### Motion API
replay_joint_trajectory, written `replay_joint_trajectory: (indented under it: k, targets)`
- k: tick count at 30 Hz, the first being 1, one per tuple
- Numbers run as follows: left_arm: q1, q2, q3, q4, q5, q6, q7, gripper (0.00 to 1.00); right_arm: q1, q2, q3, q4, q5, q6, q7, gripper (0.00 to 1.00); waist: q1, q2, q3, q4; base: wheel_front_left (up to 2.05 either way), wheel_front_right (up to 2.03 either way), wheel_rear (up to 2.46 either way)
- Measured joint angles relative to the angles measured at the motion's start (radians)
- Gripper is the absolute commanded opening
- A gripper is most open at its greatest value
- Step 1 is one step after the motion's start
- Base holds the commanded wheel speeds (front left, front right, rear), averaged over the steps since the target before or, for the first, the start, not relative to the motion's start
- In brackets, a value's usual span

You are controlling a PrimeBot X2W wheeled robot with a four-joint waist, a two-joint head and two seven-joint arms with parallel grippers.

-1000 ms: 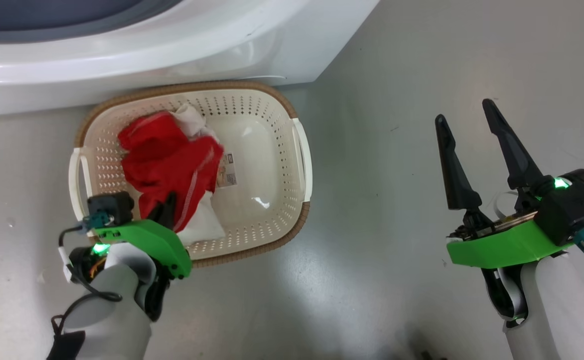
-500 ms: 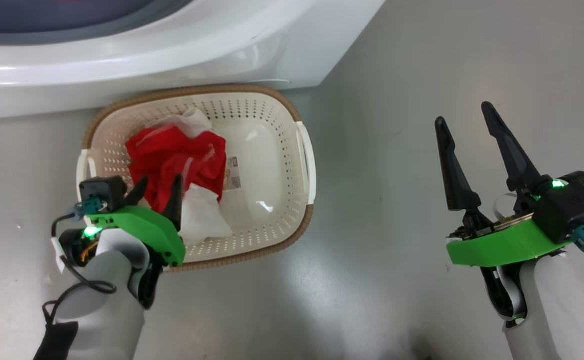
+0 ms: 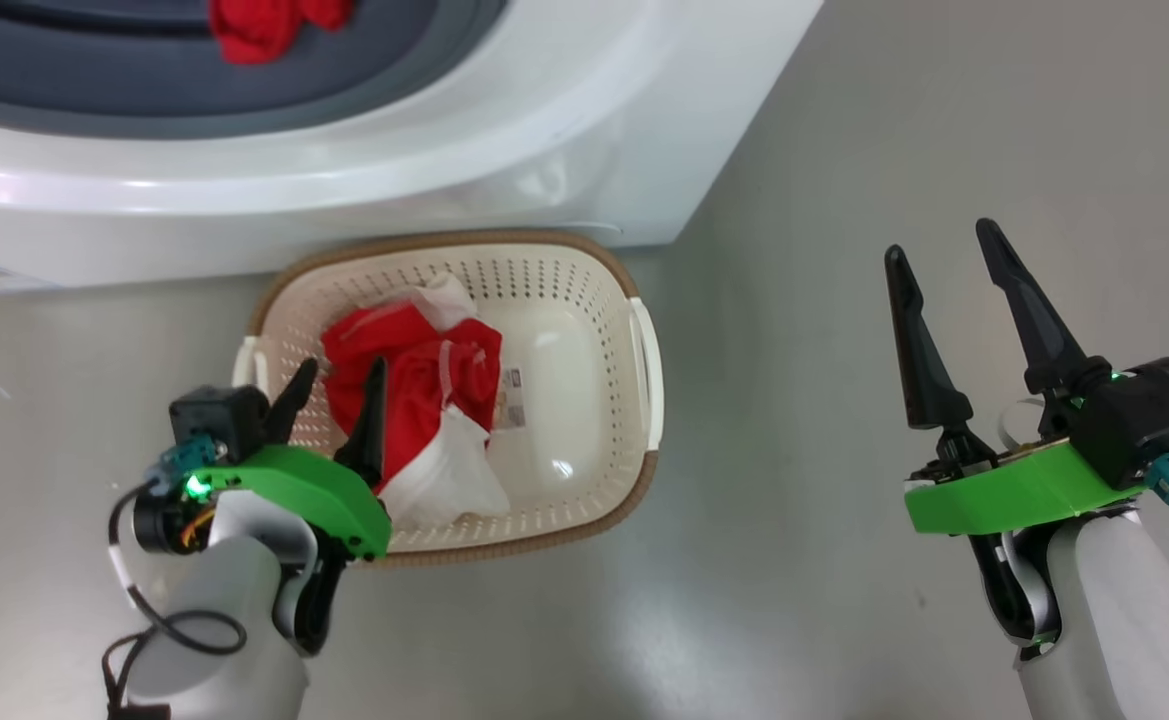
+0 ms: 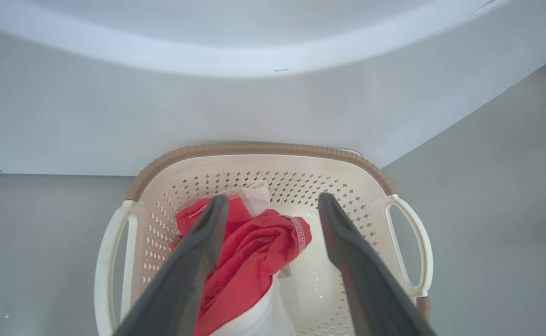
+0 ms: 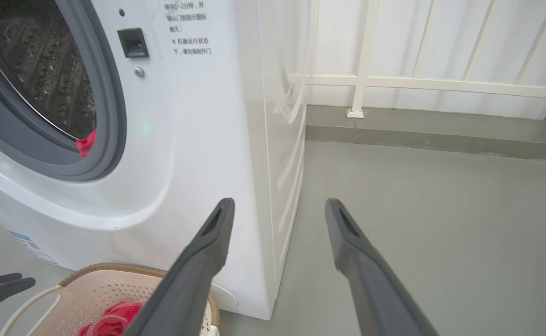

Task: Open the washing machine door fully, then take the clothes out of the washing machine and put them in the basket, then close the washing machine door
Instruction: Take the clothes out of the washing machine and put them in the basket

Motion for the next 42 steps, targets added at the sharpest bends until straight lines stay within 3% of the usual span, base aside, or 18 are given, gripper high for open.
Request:
replay_joint_trajectory:
  k: [8, 22, 39, 42]
  targets:
    - [0.087, -0.014, 0.072, -0.180, 0.063, 0.026, 0.000, 1.00, 0.025, 0.000, -0.013, 0.017, -0.005, 0.000, 0.000, 1.00, 0.0000, 0.0000, -0.081, 0.030, 0.00, 0.00, 0.00]
    - [0.277, -0.031, 0.168, -0.495, 0.147, 0.035, 0.000, 1.00, 0.077, 0.000, -0.025, 0.041, -0.023, 0.000, 0.000, 1.00, 0.0000, 0.0000, -0.227, 0.055, 0.00, 0.00, 0.00]
    - [0.533, -0.031, 0.176, -0.725, 0.212, 0.044, -0.003, 1.00, 0.214, 0.003, -0.067, 0.039, -0.050, 0.000, 0.000, 1.00, 0.0000, 0.0001, -0.422, 0.056, 0.00, 0.00, 0.00]
    - [0.599, -0.030, 0.176, -0.752, 0.217, 0.063, -0.003, 1.00, 0.247, 0.003, -0.073, 0.030, -0.050, 0.000, 0.000, 1.00, 0.0000, 0.0000, -0.456, 0.051, 0.00, 0.00, 0.00]
